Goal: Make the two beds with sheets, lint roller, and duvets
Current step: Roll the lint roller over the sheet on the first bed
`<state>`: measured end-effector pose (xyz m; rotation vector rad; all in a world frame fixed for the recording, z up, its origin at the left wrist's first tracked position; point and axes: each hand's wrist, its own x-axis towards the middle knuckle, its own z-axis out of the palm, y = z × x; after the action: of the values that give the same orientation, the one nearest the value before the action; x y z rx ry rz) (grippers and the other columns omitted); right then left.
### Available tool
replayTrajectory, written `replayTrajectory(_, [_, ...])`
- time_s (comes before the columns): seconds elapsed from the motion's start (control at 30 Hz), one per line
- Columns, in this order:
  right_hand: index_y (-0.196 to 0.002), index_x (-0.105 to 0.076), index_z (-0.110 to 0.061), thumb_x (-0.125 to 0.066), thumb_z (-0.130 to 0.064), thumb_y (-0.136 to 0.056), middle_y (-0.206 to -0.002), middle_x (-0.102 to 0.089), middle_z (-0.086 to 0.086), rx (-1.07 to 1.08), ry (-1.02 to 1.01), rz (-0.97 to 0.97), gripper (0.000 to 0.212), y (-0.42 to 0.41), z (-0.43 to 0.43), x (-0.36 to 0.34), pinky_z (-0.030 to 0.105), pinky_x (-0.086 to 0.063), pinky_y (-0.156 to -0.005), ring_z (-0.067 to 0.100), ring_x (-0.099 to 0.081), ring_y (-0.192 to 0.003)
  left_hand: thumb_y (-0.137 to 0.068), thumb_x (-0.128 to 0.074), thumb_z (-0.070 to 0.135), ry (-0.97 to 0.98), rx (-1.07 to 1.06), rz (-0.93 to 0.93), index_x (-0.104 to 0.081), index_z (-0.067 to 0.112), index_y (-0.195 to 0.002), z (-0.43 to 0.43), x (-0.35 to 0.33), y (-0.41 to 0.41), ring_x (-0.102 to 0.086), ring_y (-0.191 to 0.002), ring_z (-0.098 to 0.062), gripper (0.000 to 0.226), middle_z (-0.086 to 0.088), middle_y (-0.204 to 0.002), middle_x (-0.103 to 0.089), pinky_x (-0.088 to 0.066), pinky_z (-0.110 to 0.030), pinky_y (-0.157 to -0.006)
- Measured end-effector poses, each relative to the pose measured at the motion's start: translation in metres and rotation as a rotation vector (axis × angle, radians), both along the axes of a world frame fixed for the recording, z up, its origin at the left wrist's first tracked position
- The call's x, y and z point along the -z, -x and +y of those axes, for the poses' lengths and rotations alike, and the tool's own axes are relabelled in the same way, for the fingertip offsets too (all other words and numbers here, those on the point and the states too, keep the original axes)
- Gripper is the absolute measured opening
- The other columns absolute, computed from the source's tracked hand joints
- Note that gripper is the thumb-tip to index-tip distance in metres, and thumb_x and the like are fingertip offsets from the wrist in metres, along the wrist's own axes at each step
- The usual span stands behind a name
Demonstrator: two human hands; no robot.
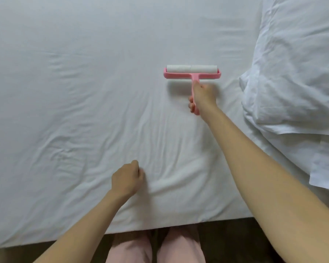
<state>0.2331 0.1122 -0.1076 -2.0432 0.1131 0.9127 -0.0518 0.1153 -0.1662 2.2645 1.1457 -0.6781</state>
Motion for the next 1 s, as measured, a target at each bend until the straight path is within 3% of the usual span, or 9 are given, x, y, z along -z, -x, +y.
replayTrajectory(0.07, [-0.085,-0.045,-0.014,-0.039,-0.050,-0.095,-0.060,-0.044,0.003,-0.053,0.021,0.053,0.038,0.010,-0.002,0.019,0.014,-0.030,-0.035,0.016,-0.037,-0.038,-0.095,-0.037,0.025,-0.031,-0.041,0.003,-0.036,0.012,-0.078,0.005,-0.001,0.005,-0.040,-0.063,-0.021,0.022,0.001,-0.067,-0.044,-0.024,-0.029,-0.050])
replayTrajectory(0.2, [-0.075,-0.043,-0.020,-0.038,-0.042,-0.097,-0.059,-0.045,0.004,-0.123,0.094,-0.022,0.032,0.087,-0.077,0.037,0.022,-0.035,-0.037,0.017,-0.041,-0.040,-0.096,-0.039,0.027,-0.096,-0.149,0.035,-0.042,0.012,-0.082,0.020,-0.006,0.035,-0.047,-0.070,-0.024,0.021,-0.002,-0.076,-0.053,-0.031,-0.030,-0.056])
replayTrajectory(0.33, [-0.086,-0.054,-0.020,-0.040,-0.038,-0.098,-0.056,-0.048,0.006,-0.128,0.217,0.029,0.025,0.174,-0.175,0.025,0.029,-0.041,-0.043,0.020,-0.045,-0.046,-0.096,-0.039,0.025,-0.141,-0.276,0.041,-0.045,0.010,-0.083,0.039,-0.015,0.060,-0.048,-0.069,-0.023,0.021,-0.001,-0.073,-0.053,-0.029,-0.030,-0.053])
replayTrajectory(0.43, [-0.079,-0.061,-0.017,-0.052,-0.037,-0.093,-0.048,-0.053,0.009,-0.052,0.333,0.037,0.026,0.208,-0.203,0.002,0.041,-0.049,-0.054,0.027,-0.050,-0.047,-0.096,-0.039,0.024,-0.130,-0.354,0.038,-0.045,0.010,-0.082,0.051,-0.022,0.077,-0.046,-0.065,-0.021,0.021,-0.001,-0.071,-0.053,-0.029,-0.029,-0.051])
replayTrajectory(0.5, [-0.074,-0.060,-0.007,-0.055,-0.029,-0.094,-0.047,-0.050,0.015,0.055,0.296,0.039,0.030,0.216,-0.190,-0.018,0.033,-0.044,-0.048,0.025,-0.045,-0.043,-0.096,-0.039,0.025,-0.123,-0.377,0.017,-0.045,0.011,-0.083,0.061,-0.024,0.088,-0.046,-0.065,-0.021,0.020,-0.001,-0.072,-0.054,-0.031,-0.029,-0.052])
replayTrajectory(0.63, [-0.074,-0.048,-0.006,-0.047,-0.024,-0.098,-0.054,-0.041,0.013,0.132,0.076,0.029,0.030,0.221,-0.102,-0.037,0.017,-0.026,-0.032,0.016,-0.032,-0.031,-0.096,-0.039,0.026,-0.129,-0.396,-0.019,-0.043,0.013,-0.080,0.095,-0.024,0.111,-0.046,-0.064,-0.019,0.021,0.001,-0.071,-0.053,-0.031,-0.029,-0.053])
replayTrajectory(0.73, [-0.074,-0.047,-0.012,-0.046,-0.031,-0.098,-0.056,-0.042,0.006,0.006,-0.072,0.050,0.030,0.216,0.008,-0.031,0.019,-0.026,-0.032,0.014,-0.035,-0.036,-0.096,-0.039,0.025,-0.138,-0.391,-0.046,-0.042,0.012,-0.079,0.131,-0.022,0.131,-0.045,-0.063,-0.019,0.022,0.000,-0.071,-0.053,-0.031,-0.029,-0.053])
replayTrajectory(0.87, [-0.074,-0.045,-0.015,-0.048,-0.026,-0.095,-0.058,-0.046,0.003,-0.144,-0.234,-0.010,0.024,0.218,0.176,-0.025,0.016,-0.026,-0.034,0.012,-0.039,-0.034,-0.096,-0.041,0.026,-0.104,-0.390,-0.139,-0.048,0.011,-0.082,0.191,-0.025,0.166,-0.051,-0.067,-0.020,0.021,-0.001,-0.075,-0.057,-0.033,-0.028,-0.053])
replayTrajectory(1.0, [-0.102,-0.045,-0.015,-0.044,-0.030,-0.097,-0.066,-0.051,0.004,-0.166,-0.280,-0.008,0.016,0.231,0.314,-0.015,0.014,-0.031,-0.036,0.013,-0.041,-0.038,-0.095,-0.045,0.025,-0.061,-0.423,-0.203,-0.052,0.011,-0.084,0.253,-0.026,0.213,-0.055,-0.070,-0.020,0.019,0.000,-0.075,-0.058,-0.038,-0.029,-0.056])
